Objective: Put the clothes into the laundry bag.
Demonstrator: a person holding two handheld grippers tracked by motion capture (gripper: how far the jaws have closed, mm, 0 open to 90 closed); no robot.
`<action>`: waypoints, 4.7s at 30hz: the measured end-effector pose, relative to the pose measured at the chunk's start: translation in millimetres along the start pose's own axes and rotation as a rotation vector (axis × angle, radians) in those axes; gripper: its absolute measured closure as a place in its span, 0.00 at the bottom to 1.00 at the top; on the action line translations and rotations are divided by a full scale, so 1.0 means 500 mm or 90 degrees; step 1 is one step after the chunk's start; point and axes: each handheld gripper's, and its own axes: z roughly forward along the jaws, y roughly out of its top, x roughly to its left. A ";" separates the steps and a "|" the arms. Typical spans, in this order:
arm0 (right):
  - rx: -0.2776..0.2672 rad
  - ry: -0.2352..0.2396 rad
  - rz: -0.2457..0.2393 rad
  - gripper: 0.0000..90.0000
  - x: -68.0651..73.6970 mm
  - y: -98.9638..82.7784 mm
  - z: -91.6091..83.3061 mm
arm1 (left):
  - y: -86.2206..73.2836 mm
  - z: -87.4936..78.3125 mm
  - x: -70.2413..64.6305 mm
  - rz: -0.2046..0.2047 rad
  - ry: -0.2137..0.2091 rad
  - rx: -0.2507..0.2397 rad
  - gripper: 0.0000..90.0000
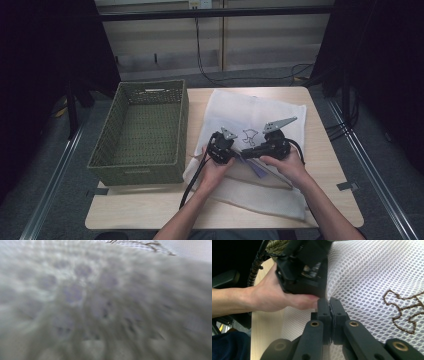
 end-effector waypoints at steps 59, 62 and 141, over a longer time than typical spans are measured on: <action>-0.013 -0.006 0.022 0.97 -0.014 -0.012 -0.007 | -0.087 -0.229 0.058 0.063 -0.109 -0.065 0.73; -0.006 -0.007 0.022 0.97 -0.014 -0.015 -0.004 | -0.097 -0.235 0.057 0.067 -0.111 -0.063 0.73; 0.156 -0.121 0.008 0.93 -0.030 -0.088 0.013 | -0.118 -0.293 0.081 0.044 -0.095 -0.111 0.68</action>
